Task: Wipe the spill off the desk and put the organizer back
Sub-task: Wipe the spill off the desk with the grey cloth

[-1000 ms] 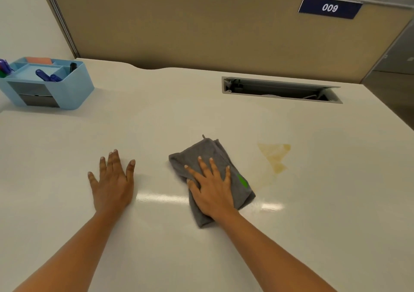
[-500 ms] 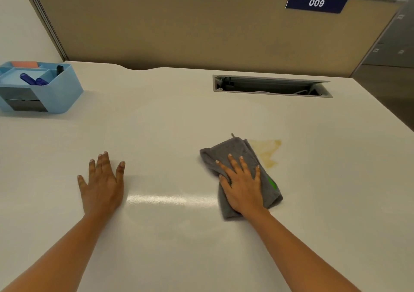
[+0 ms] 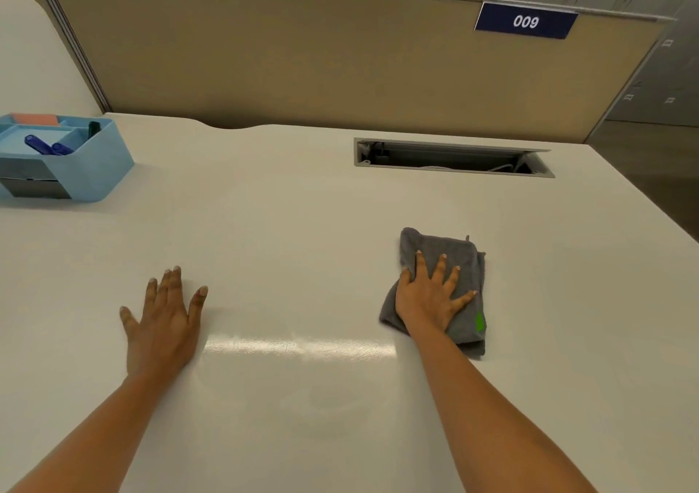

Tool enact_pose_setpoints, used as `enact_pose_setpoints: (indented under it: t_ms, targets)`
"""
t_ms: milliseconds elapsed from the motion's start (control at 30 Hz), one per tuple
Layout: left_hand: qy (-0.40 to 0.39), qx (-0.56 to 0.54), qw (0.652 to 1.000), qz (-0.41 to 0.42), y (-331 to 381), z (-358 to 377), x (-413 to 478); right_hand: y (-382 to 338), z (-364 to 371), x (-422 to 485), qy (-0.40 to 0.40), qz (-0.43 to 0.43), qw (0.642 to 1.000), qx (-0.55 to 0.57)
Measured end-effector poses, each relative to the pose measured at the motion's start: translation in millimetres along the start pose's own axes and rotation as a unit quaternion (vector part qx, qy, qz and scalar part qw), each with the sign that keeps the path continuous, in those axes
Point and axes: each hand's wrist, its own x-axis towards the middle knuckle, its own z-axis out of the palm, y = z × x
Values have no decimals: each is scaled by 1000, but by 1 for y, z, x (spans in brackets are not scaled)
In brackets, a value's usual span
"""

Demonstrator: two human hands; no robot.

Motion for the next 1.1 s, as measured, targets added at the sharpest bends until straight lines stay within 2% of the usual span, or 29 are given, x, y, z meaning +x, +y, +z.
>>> enact_pose_setpoints:
  t_ms: [67, 200, 433, 500, 667, 800, 967, 1033, 1100]
  targets:
    - [-2, 0, 1000, 1, -2, 1, 0, 11, -4, 3, -18, -27, 999, -14]
    - [-12, 8, 1000, 2, -3, 1, 2, 35, -8, 7, -1, -92, 995, -44]
    - [-7, -5, 1000, 27, 14, 0, -7, 36, -4, 9, 34, -37, 998, -26]
    - [-17, -19, 998, 56, 39, 2, -12, 36, -4, 12, 40, -20, 999, -19]
    - [-77, -30, 978, 191, 122, 15, -42, 35, -6, 22, 32, -14, 999, -24]
    - [-95, 26, 938, 331, 168, 27, -90, 38, -10, 36, 19, -34, 999, -30]
    - [-126, 38, 835, 534, 192, 32, -139, 44, -14, 49, 0, -60, 998, -32]
    - [-135, 76, 799, 581, 200, 38, -144, 45, -15, 51, -4, -67, 997, -35]
    - [-136, 106, 789, 590, 208, 43, -143, 44, -15, 52, -4, -73, 997, -32]
